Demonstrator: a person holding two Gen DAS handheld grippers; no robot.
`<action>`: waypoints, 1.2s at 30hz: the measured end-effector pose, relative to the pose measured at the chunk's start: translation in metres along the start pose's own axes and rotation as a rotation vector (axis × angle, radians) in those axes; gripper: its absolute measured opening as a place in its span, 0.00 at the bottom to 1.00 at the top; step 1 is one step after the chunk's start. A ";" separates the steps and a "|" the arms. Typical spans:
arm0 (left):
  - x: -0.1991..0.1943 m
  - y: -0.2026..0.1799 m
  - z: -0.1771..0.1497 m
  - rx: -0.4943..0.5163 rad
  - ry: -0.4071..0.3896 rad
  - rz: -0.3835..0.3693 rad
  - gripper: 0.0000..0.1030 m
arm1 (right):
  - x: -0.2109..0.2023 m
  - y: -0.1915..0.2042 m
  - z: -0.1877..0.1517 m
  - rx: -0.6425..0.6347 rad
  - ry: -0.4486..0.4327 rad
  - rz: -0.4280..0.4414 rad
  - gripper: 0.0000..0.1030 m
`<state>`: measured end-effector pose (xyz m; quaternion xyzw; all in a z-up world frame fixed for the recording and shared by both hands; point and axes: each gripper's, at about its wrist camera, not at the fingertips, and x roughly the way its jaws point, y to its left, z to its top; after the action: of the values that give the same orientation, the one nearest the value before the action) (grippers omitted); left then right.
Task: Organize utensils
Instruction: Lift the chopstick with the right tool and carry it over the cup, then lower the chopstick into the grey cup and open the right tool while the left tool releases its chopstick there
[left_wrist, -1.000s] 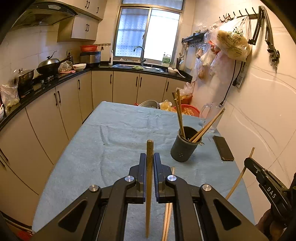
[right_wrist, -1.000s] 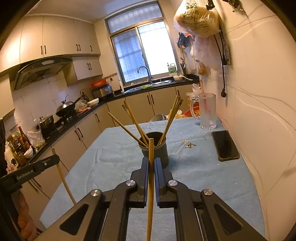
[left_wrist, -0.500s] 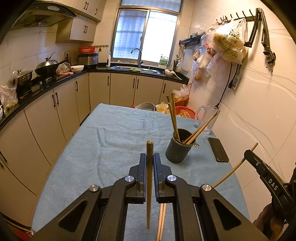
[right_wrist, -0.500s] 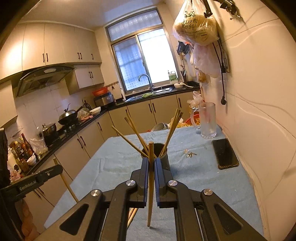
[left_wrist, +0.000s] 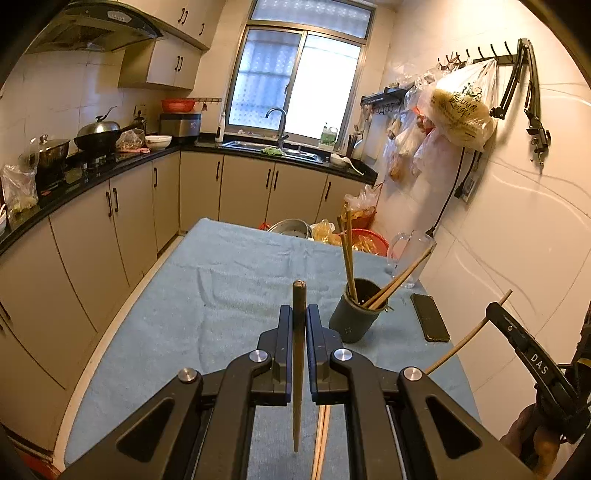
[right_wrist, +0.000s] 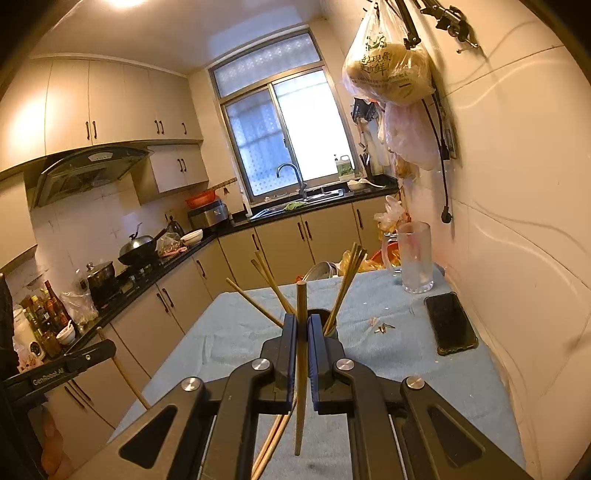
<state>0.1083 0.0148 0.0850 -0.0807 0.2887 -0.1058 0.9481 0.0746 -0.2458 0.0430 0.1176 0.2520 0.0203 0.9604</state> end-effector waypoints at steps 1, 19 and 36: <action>0.000 0.000 0.003 0.000 -0.008 0.000 0.07 | 0.001 0.001 0.002 -0.004 -0.003 0.000 0.07; 0.052 -0.048 0.090 0.051 -0.126 -0.127 0.07 | 0.022 -0.002 0.043 0.005 -0.035 0.016 0.07; 0.121 -0.097 0.128 0.087 -0.173 -0.166 0.07 | 0.082 -0.012 0.117 0.009 -0.121 0.012 0.07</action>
<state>0.2639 -0.0973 0.1471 -0.0718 0.1935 -0.1889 0.9601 0.2036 -0.2751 0.0999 0.1246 0.1930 0.0180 0.9731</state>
